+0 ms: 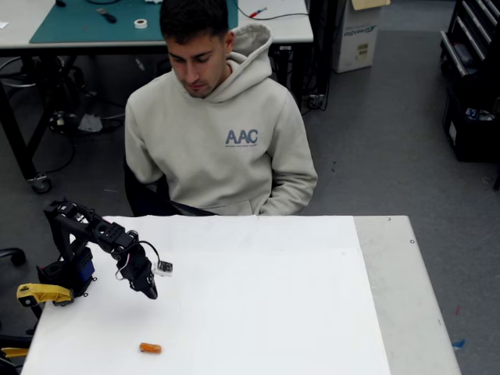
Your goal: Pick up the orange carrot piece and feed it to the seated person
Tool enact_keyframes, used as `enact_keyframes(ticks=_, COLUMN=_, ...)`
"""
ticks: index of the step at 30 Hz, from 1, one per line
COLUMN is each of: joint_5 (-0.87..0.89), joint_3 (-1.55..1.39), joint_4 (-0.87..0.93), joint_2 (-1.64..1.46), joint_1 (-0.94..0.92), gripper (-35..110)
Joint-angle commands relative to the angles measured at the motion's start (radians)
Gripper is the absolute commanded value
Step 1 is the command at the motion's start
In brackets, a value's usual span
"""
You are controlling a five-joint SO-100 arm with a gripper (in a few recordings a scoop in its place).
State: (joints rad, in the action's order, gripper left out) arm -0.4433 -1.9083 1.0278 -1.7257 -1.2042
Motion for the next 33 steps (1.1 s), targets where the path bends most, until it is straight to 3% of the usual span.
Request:
enact_keyframes(ticks=1, joint_5=-0.041, joint_3=0.141, joint_4=0.0, joint_2=0.038, joint_1=-0.081, gripper=-2)
enact_keyframes(ticks=17, joint_5=-0.057, joint_3=0.445, joint_4=0.0, joint_2=0.295, joint_1=-0.281, gripper=-2)
enact_keyframes(ticks=33, joint_5=-0.074, joint_3=0.462, joint_4=0.0, joint_2=0.327, joint_1=-0.298, gripper=3)
